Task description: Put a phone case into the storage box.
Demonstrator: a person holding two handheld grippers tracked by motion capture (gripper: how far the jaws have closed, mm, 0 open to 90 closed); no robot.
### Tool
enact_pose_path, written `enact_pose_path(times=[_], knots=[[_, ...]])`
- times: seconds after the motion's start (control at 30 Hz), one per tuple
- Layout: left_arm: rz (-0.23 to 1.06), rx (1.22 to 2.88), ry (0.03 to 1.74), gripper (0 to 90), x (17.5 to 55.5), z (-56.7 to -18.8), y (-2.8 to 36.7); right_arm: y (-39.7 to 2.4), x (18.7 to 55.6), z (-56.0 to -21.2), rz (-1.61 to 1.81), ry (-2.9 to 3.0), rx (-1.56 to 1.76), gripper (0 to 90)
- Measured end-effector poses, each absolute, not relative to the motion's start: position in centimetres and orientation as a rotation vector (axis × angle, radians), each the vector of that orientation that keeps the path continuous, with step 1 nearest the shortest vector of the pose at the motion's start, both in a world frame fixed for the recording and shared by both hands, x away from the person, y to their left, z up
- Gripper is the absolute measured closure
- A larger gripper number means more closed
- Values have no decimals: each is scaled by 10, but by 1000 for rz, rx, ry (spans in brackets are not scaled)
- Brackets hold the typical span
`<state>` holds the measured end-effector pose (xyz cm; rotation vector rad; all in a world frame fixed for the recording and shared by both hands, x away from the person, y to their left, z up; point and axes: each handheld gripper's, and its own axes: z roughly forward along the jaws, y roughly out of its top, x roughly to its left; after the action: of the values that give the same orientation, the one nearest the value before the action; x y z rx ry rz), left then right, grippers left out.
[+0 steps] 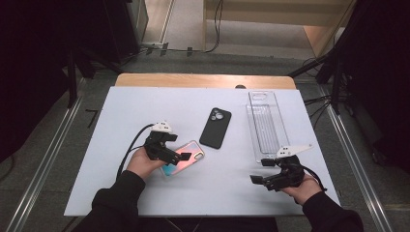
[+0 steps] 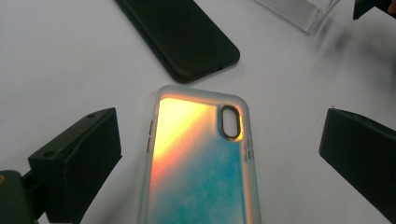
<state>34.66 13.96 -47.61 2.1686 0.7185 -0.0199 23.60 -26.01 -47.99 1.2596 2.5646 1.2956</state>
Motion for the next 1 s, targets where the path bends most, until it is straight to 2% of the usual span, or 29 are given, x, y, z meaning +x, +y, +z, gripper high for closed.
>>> enact_pose_path(times=[0.6,1.0], knots=[[-14,2300,700,0,342,-502,135,-260,236,-480,1280,2565,1258,123],[31,2328,687,0,339,-503,132,-260,236,-481,1275,2566,1255,124]])
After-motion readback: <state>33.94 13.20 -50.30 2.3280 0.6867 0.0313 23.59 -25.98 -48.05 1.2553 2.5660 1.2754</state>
